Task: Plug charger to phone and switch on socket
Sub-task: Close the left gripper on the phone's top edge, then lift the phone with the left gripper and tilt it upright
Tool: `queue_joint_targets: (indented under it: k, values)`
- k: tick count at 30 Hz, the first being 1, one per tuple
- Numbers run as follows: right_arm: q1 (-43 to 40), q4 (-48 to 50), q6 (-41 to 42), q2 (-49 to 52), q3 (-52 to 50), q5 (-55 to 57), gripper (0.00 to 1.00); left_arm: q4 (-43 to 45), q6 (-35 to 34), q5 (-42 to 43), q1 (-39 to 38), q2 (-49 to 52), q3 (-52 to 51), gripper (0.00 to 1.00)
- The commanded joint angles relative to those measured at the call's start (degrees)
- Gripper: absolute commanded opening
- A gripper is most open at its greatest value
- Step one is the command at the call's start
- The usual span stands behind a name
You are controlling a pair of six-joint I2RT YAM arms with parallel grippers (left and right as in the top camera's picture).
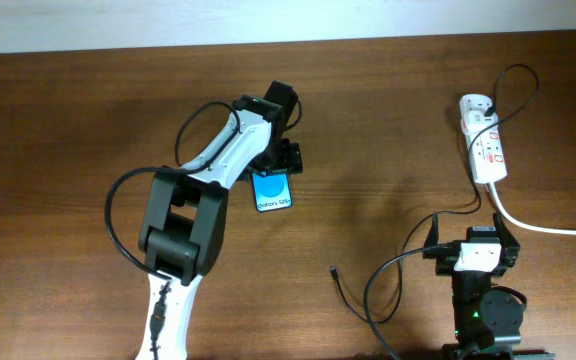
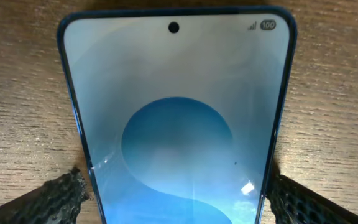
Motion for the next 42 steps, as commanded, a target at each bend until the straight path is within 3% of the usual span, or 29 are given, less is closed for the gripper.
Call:
queue_joint_targets:
  k: [1,8,9,19,33,38,42]
  values:
    - [-0.15,-0.44,-0.15,-0.28,-0.31,0.66,0.98,-0.33,-3.19,2.43,-0.35,1.6,-3.02,0.95]
    - [-0.15,-0.44,-0.15,-0.28,-0.31,0.66,0.98,-0.31,-3.85,2.43,-0.35,1.6,-3.02,0.84]
    - [-0.15,-0.44,-0.15,-0.28,-0.31,0.68,0.98,-0.31,-3.85,2.43,-0.35,1.6,-3.02,0.78]
    - [-0.15,-0.44,-0.15,-0.28,-0.31,0.68,0.98,-1.9,-3.8,2.45,0.94,1.44,-0.96,0.77]
    - [-0.15,-0.44,-0.15,-0.28,-0.31,0.68,0.98,-15.72,-1.01,3.26,2.23,0.85,16.63,0.75]
    - [-0.15,-0.44,-0.15,-0.28,-0.31,0.66,0.98,-19.28,6.64,19.65,5.35,0.76,24.26,0.76]
    - [-0.15,-0.42,-0.15,-0.28,-0.31,0.66,0.98,-19.28,11.63,40.39,10.47,0.76,24.35,0.77]
